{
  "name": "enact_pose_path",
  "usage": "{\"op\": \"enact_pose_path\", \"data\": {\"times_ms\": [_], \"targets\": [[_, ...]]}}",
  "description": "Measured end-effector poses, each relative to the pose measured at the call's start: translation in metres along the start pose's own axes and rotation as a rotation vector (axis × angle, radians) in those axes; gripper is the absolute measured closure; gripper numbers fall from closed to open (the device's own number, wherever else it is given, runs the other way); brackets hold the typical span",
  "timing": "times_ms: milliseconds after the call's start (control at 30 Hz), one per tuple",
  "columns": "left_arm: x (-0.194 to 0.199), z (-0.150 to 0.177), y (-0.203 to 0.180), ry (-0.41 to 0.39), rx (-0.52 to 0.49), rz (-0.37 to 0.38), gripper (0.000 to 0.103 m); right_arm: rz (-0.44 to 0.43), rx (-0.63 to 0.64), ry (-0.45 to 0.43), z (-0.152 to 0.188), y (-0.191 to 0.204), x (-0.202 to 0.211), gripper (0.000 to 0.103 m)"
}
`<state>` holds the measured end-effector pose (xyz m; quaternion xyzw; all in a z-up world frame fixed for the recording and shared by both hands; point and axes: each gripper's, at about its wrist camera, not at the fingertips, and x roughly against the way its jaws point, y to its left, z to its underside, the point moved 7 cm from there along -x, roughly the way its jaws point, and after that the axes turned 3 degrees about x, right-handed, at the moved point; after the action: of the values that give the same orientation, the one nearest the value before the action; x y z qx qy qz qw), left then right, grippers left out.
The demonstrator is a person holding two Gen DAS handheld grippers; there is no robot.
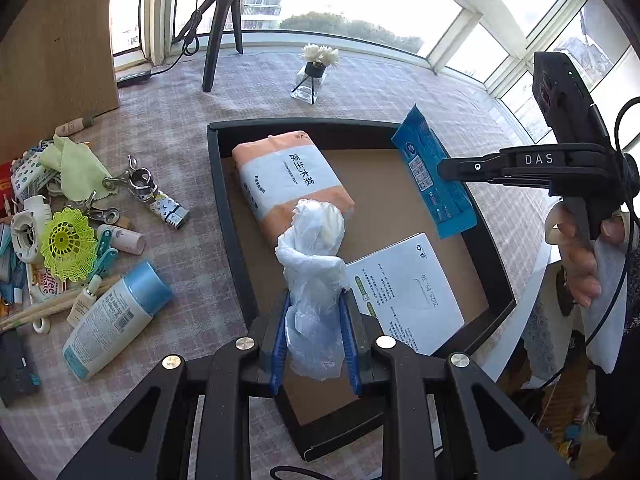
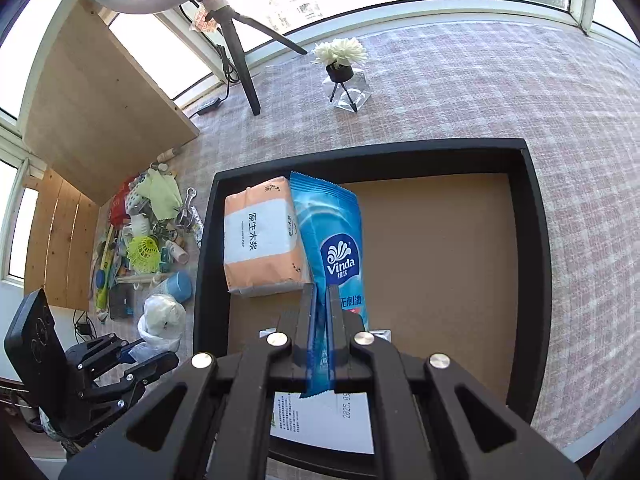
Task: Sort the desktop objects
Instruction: 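Carry the plastic bag and Vinda pack into the tray while both grippers release, then grasp the yellow shuttlecock with the left gripper while the right grasps the metal clip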
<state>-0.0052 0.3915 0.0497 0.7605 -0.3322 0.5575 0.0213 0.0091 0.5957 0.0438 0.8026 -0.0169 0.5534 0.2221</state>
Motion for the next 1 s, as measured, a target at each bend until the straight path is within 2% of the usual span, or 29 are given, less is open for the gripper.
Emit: {"op": "enact_pose_path", "data": {"times_ms": [100,133,167,200,233,400,567,733,900,1000], "targets": [[-0.005,0.0,-0.01,0.014,-0.033,-0.016,0.079,0.033,0.014,-0.002,0.001,-0.003,0.001,0.094],[-0.007,0.0,-0.014,0.02,-0.046,-0.021,0.076,0.047,0.018,-0.005,0.001,-0.004,0.001,0.084],[-0.008,0.0,-0.016,0.022,-0.052,-0.029,0.062,0.063,0.02,-0.007,0.001,-0.005,0.001,0.071],[-0.007,-0.001,-0.017,0.012,-0.054,-0.039,0.044,0.074,0.024,-0.019,-0.001,-0.005,0.002,0.067],[-0.005,-0.002,-0.018,-0.005,-0.061,-0.042,0.039,0.08,0.031,-0.032,-0.002,-0.004,0.004,0.064],[-0.002,-0.005,-0.015,-0.023,-0.059,-0.06,0.039,0.103,0.08,-0.044,-0.006,0.009,0.003,0.064],[0.0,-0.004,0.01,-0.03,-0.006,-0.099,0.041,0.115,0.14,-0.081,-0.013,0.029,-0.001,0.064],[0.012,-0.002,0.064,-0.049,0.087,-0.171,0.042,0.12,0.221,-0.106,-0.019,0.062,-0.014,0.064],[0.033,0.002,0.136,-0.074,0.231,-0.226,0.048,0.06,0.311,-0.058,-0.019,0.111,-0.038,0.064],[0.044,0.006,0.174,-0.085,0.302,-0.254,0.048,0.033,0.371,-0.029,-0.02,0.139,-0.056,0.064]]}}
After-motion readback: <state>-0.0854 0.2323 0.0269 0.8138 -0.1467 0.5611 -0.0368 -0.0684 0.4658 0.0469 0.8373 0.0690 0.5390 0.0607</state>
